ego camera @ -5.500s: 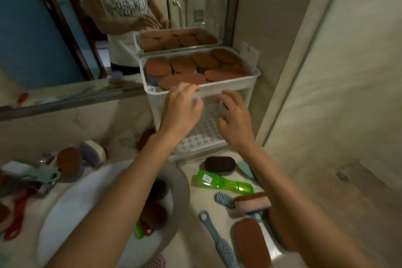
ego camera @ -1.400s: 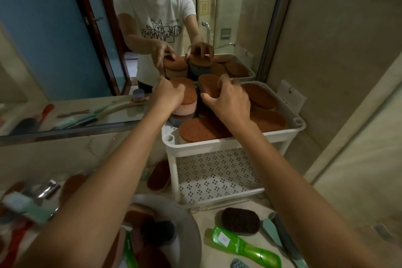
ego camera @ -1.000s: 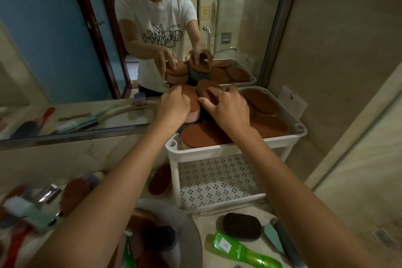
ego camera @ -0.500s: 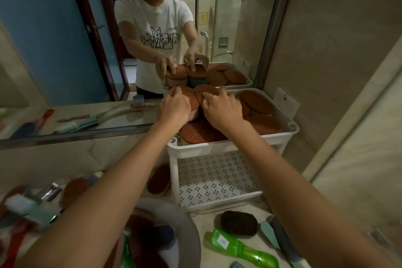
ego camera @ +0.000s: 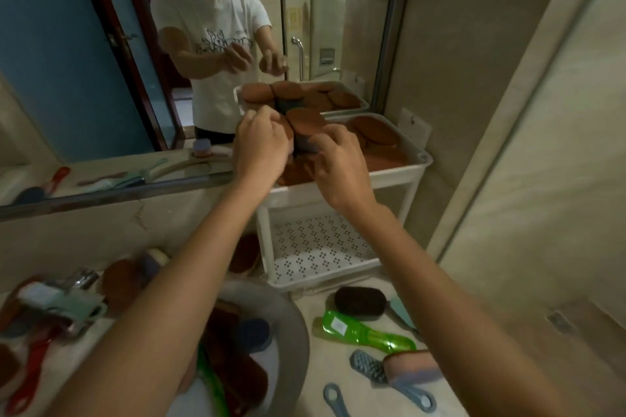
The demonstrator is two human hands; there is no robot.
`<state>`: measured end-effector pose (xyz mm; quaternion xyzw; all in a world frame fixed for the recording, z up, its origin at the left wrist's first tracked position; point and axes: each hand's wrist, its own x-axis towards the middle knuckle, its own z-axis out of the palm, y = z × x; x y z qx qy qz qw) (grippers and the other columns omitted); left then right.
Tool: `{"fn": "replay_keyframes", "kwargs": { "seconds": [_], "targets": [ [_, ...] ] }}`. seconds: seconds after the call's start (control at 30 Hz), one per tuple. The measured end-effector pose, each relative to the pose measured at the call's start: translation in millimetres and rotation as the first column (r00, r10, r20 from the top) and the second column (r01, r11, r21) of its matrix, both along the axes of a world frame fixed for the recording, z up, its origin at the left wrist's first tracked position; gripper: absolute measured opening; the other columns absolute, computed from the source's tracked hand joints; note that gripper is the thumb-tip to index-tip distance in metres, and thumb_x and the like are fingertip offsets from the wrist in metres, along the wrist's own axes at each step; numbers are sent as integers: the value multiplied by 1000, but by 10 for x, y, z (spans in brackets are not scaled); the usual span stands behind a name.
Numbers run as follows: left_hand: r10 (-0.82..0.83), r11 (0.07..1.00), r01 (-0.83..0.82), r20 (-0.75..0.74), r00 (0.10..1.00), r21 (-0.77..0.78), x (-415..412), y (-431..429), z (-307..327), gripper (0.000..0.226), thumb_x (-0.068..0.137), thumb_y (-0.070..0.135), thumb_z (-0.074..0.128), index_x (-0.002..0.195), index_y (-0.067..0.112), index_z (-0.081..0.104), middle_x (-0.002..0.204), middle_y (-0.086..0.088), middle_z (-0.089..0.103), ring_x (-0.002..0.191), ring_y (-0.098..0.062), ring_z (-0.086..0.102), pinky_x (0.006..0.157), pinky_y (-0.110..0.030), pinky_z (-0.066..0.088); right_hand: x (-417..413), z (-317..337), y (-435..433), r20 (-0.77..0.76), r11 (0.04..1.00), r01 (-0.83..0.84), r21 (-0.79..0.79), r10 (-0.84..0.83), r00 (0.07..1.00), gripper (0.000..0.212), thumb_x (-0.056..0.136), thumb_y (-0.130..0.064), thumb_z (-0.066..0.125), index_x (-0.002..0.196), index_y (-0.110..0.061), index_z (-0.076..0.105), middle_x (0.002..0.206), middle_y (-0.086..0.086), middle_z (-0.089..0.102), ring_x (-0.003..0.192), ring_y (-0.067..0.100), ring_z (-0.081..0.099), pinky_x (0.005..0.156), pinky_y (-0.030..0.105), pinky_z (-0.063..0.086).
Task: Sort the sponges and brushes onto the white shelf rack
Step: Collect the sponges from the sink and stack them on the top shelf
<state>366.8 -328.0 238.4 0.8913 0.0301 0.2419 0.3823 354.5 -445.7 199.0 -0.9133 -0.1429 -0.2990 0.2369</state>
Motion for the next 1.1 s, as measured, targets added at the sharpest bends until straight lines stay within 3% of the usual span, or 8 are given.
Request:
{"fn": "replay_keyframes", "kwargs": {
  "seconds": [0.2, 0.4, 0.5, 0.67, 0.8, 0.9, 1.03, 1.1],
  "targets": [
    [-285, 942, 272, -38, 958, -195, -962, -410, -713, 21, 93, 11, 42, 102, 11, 62, 99, -7, 64, 89, -19, 58, 78, -31, 46, -911, -838, -354, 3, 967, 32, 251, -34, 999, 30, 75, -11, 39, 92, 2, 59, 93, 19, 57, 74, 25, 55, 63, 27, 39],
    [-394, 918, 290, -533, 749, -272, -1457, -698, -1856, 19, 90, 9, 45, 100, 11, 62, 107, -14, 66, 97, -26, 62, 85, -34, 51, -1487, -1983, -877, -664, 972, 102, -212, -220, 715, 56, 79, -18, 56, 133, -11, 44, 132, 17, 46, 123, 36, 43, 100, 41, 38],
    [-401, 916, 293, -649, 646, -275, -1588, -656, -2195, 15, 91, 11, 43, 89, 15, 58, 106, -16, 65, 95, -32, 64, 86, -43, 53, -1669, -2254, -1015, -703, 909, 84, -409, -372, 606, 59, 85, -22, 54, 140, -16, 34, 144, 13, 35, 138, 30, 24, 111, 43, 21],
    [-366, 931, 208, -754, 546, -302, -1612, -537, -2469, 25, 89, 13, 41, 100, 7, 62, 108, -17, 67, 99, -35, 64, 84, -42, 53, -1727, -2407, -1108, -663, 854, 62, -517, -445, 603, 44, 84, -24, 56, 126, -15, 46, 128, 10, 51, 127, 29, 40, 104, 40, 25],
    [-463, 851, -2, -751, 470, -526, -1560, -536, -2409, 21, 95, 15, 39, 105, 6, 55, 82, -9, 61, 66, -23, 60, 57, -25, 48, -1688, -2316, -1058, -527, 926, 138, -351, -317, 789, 41, 69, -15, 74, 108, -10, 63, 108, 19, 60, 102, 43, 56, 91, 48, 43],
    [-570, 720, -174, -716, 402, -671, -1500, -549, -2293, 29, 99, 33, 36, 115, 12, 48, 94, -13, 59, 71, -23, 59, 61, -28, 50, -1665, -2145, -916, -314, 995, 88, -48, -99, 944, 45, 66, -4, 69, 108, -17, 62, 103, 18, 58, 96, 34, 55, 78, 38, 48],
    [-729, 445, -359, -565, 386, -820, -1374, -519, -2145, 37, 95, 39, 44, 122, 15, 50, 119, -15, 56, 99, -30, 58, 80, -39, 50, -1666, -1982, -766, -323, 993, -54, 100, 84, 943, 45, 74, -24, 55, 119, -24, 48, 111, 16, 54, 101, 25, 51, 85, 27, 44],
    [-700, 441, -366, -569, 431, -820, -1314, -530, -2116, 40, 94, 27, 50, 130, 11, 48, 126, -16, 54, 107, -30, 54, 78, -36, 49, -1658, -1969, -779, -468, 985, -66, 156, 133, 874, 51, 71, -28, 52, 120, -16, 52, 117, 13, 51, 106, 22, 50, 88, 28, 44]
  ]
}}
